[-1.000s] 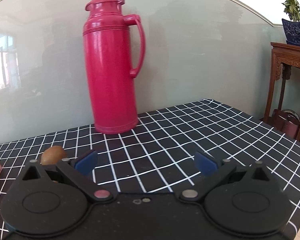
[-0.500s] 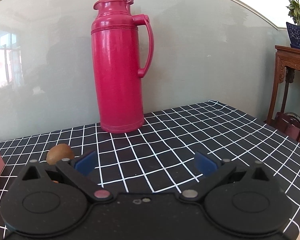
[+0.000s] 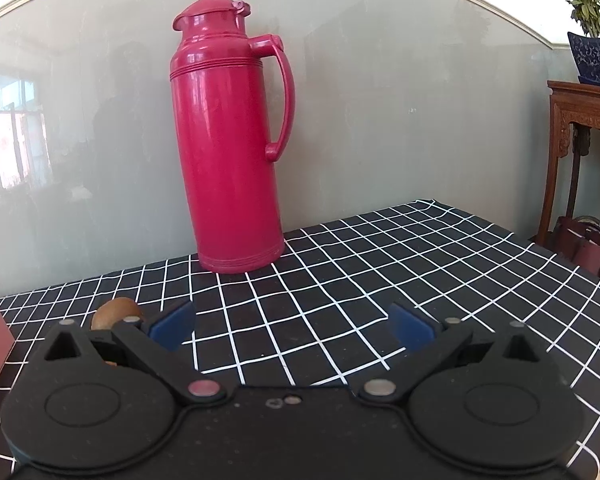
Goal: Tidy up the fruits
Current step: 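Move the right gripper toward the carrot pieces beside the kiwi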
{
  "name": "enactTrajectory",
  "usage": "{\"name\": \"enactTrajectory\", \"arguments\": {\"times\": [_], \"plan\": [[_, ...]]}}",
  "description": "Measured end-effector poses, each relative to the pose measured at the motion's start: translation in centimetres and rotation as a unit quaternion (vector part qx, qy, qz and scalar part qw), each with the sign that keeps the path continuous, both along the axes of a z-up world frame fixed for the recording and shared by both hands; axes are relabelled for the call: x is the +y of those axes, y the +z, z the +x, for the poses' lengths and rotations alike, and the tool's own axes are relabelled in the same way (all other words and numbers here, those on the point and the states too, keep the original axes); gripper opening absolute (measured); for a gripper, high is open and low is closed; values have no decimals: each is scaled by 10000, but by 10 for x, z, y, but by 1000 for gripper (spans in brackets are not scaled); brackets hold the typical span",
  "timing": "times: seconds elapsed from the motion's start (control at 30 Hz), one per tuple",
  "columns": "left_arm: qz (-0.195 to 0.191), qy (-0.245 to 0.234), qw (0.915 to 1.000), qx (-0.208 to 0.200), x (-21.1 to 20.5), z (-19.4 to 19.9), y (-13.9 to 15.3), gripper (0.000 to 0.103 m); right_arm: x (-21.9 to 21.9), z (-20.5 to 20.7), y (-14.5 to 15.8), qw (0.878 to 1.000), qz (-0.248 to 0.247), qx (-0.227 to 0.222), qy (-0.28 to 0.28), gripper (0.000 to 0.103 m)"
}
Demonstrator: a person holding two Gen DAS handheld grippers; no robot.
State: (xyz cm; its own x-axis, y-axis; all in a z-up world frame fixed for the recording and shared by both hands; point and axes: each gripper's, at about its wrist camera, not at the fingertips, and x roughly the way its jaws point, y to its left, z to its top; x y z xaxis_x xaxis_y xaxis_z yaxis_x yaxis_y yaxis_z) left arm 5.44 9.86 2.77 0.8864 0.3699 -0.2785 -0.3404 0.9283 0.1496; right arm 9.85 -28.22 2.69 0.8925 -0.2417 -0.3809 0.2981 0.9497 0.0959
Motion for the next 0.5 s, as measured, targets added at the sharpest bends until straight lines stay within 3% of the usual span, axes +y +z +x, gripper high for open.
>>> {"name": "enactTrajectory", "arguments": {"times": [0.3, 0.5], "plan": [[-13, 65, 10000, -3, 4, 0, -2, 103, 17, 3, -2, 9995, -277, 8, 162, 103], [-71, 94, 9999, 27, 9, 0, -5, 103, 26, 11, -7, 9989, -179, 163, 392, 103]]}}
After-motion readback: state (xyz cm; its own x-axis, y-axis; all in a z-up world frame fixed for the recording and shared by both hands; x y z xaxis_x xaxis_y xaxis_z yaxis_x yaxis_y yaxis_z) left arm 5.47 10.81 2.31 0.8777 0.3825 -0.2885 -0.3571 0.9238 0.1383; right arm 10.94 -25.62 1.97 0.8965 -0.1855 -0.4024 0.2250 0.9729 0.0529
